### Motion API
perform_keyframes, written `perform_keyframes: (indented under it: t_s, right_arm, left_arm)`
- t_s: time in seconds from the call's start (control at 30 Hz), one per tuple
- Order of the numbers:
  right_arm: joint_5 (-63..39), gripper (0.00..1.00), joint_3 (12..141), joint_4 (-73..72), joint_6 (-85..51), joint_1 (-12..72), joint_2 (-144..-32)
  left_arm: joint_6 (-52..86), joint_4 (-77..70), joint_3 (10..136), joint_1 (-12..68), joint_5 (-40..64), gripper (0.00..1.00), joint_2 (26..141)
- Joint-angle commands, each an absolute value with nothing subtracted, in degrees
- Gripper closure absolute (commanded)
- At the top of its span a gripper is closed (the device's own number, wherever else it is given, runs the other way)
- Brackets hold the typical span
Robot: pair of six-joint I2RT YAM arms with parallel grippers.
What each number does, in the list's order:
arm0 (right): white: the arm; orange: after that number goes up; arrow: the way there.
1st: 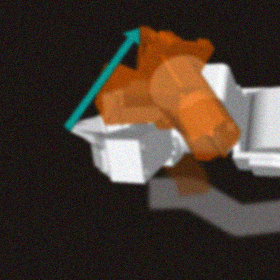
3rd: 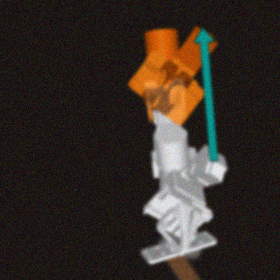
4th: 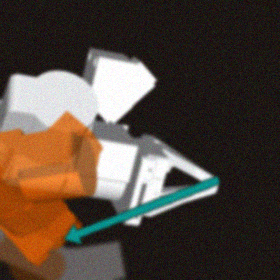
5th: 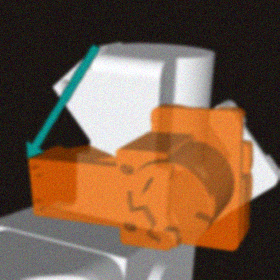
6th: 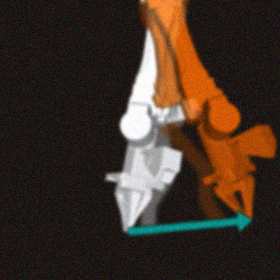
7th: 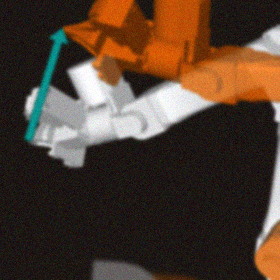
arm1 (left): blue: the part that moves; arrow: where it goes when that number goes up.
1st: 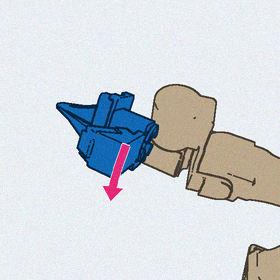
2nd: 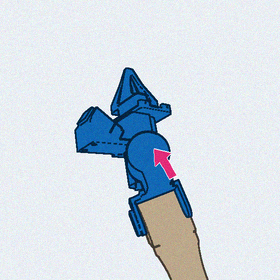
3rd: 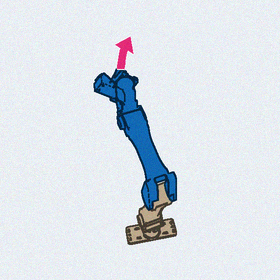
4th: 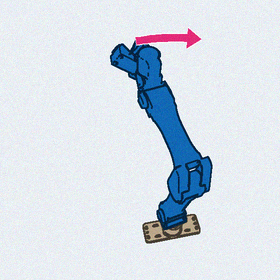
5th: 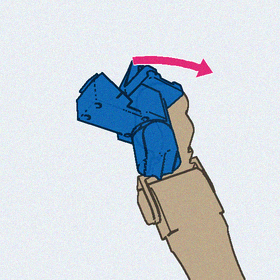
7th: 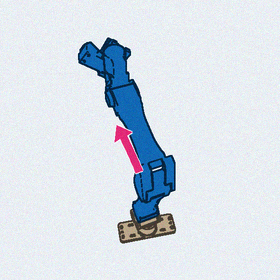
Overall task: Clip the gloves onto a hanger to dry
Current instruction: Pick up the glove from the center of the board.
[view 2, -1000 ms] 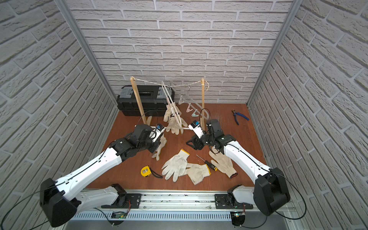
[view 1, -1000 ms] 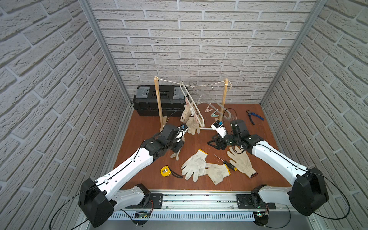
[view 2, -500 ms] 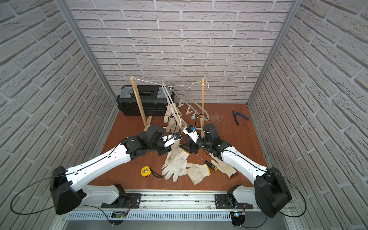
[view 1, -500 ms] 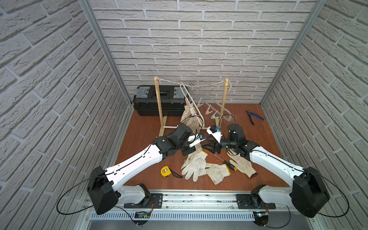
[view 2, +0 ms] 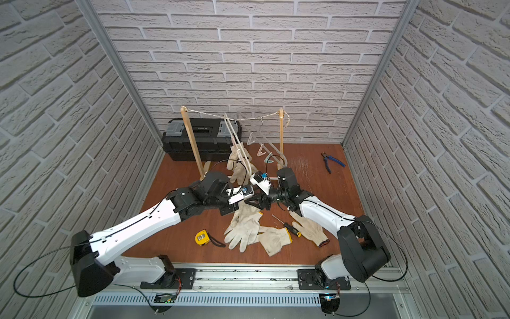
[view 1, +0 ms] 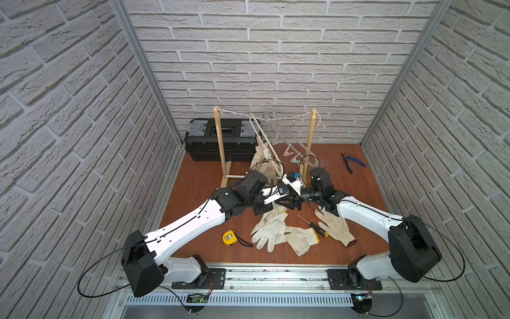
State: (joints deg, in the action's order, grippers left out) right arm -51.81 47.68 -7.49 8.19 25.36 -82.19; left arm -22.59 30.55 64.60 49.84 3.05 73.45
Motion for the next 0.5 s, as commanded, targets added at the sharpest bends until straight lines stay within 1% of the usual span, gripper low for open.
perform_keyframes:
  t_s: [0.0, 0.1, 0.23, 0.37, 0.4, 0.47]
  right_arm:
    - [-56.3, 0.65, 49.0, -7.4, 9.4, 25.1, -81.5]
    - [-56.3, 0.75, 48.6, -6.2, 9.7, 24.8, -80.7]
    - [-56.9, 0.83, 47.2, -7.0, 8.9, 23.9, -79.3]
    - [-57.7, 0.94, 47.1, -6.9, 8.0, 23.4, -78.6]
    - [-57.5, 0.96, 47.2, -6.9, 7.8, 23.4, -78.5]
    - [-56.4, 0.98, 47.7, -5.7, 7.9, 23.4, -78.1]
  left_arm:
    - [-23.7, 30.4, 65.7, 49.8, 2.9, 1.00, 74.1]
    - [-23.3, 30.5, 65.6, 49.3, 2.5, 1.00, 74.5]
    - [-22.9, 30.2, 64.9, 48.4, 2.3, 1.00, 74.1]
    - [-22.2, 29.2, 63.9, 47.5, 2.9, 1.00, 73.2]
    - [-21.9, 29.0, 63.9, 47.3, 3.2, 0.97, 73.1]
    - [-20.8, 29.0, 64.0, 46.7, 3.9, 0.86, 73.0]
